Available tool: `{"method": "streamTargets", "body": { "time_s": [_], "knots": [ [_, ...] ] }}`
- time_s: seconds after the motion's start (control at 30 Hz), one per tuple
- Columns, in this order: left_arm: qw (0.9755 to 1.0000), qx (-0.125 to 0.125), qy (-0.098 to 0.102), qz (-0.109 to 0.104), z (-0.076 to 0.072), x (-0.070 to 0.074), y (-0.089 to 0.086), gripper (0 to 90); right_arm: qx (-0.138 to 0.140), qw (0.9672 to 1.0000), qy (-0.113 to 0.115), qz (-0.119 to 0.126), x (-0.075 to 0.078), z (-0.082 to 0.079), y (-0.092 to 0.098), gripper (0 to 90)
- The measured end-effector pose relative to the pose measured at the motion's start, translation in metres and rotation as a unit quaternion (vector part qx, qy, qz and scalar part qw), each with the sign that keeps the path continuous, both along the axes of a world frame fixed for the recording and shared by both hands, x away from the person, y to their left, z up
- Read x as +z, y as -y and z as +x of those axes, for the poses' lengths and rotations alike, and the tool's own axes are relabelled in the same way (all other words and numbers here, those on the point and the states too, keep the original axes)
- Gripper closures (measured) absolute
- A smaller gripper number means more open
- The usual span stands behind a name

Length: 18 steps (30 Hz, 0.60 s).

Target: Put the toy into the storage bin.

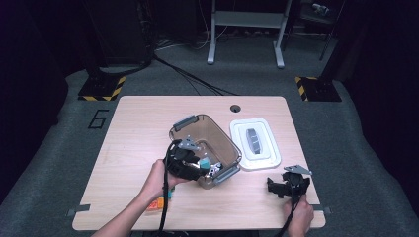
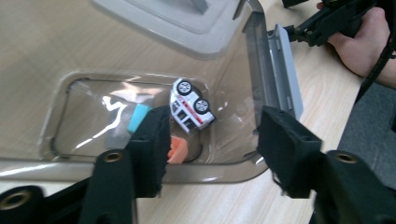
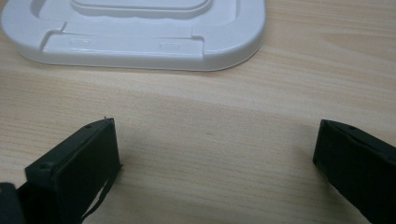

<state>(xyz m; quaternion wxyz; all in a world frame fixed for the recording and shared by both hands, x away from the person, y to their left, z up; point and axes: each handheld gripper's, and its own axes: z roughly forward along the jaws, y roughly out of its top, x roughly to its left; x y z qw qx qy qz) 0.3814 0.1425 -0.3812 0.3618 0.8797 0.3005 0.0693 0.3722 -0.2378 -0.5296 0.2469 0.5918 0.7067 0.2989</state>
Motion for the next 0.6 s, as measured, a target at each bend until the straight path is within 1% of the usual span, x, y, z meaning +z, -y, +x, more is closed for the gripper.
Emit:
{"method": "streamTargets", "body": {
  "time_s": [0.07, 0.13, 0.17, 0.2, 0.27, 0.33, 0.43, 0.47, 0.53, 0.6],
  "knots": [
    [0.9999, 0.005, 0.011, 0.001, -0.002, 0.002, -0.007, 37.8, 0.0, 1.0, 0.0, 0.0, 0.0, 0.0, 0.0, 0.0],
    [0.9996, 0.014, 0.023, 0.012, -0.005, 0.003, -0.016, 32.9, 0.0, 1.0, 0.0, 0.0, 0.0, 0.0, 0.0, 0.0],
    [0.9993, 0.019, 0.028, 0.015, -0.007, 0.003, -0.02, 29.5, 0.0, 1.0, 0.0, 0.0, 0.0, 0.0, 0.0, 0.0],
    [0.9992, 0.02, 0.031, 0.014, -0.007, 0.003, -0.024, 26.9, 0.0, 1.0, 0.0, 0.0, 0.0, 0.0, 0.0, 0.0],
    [0.9988, 0.031, 0.036, 0.016, -0.01, 0.003, -0.034, 23.1, 0.0, 1.0, 0.0, 0.0, 0.0, 0.0, 0.0, 0.0],
    [0.9981, 0.044, 0.042, 0.012, -0.014, 0.001, -0.046, 19.4, 0.0, 1.0, 0.0, 0.0, 0.0, 0.0, 0.0, 0.0],
    [0.9969, 0.06, 0.049, 0.015, -0.018, -0.002, -0.06, 15.9, 0.0, 1.0, 0.0, 0.0, 0.0, 0.0, 0.0, 0.0],
    [0.9961, 0.068, 0.053, 0.016, -0.02, -0.006, -0.068, 15.1, 0.0, 1.0, 0.0, 0.0, 0.0, 0.0, 0.0, 0.0],
    [0.9953, 0.075, 0.055, 0.027, -0.02, -0.01, -0.076, 11.0, 0.0, 1.0, 0.0, 0.0, 0.0, 0.0, 0.0, 0.0],
    [0.9944, 0.084, 0.054, 0.033, -0.02, -0.016, -0.084, 8.2, 0.0, 1.0, 0.0, 0.0, 0.0, 0.0, 0.0, 0.0]
  ]
}}
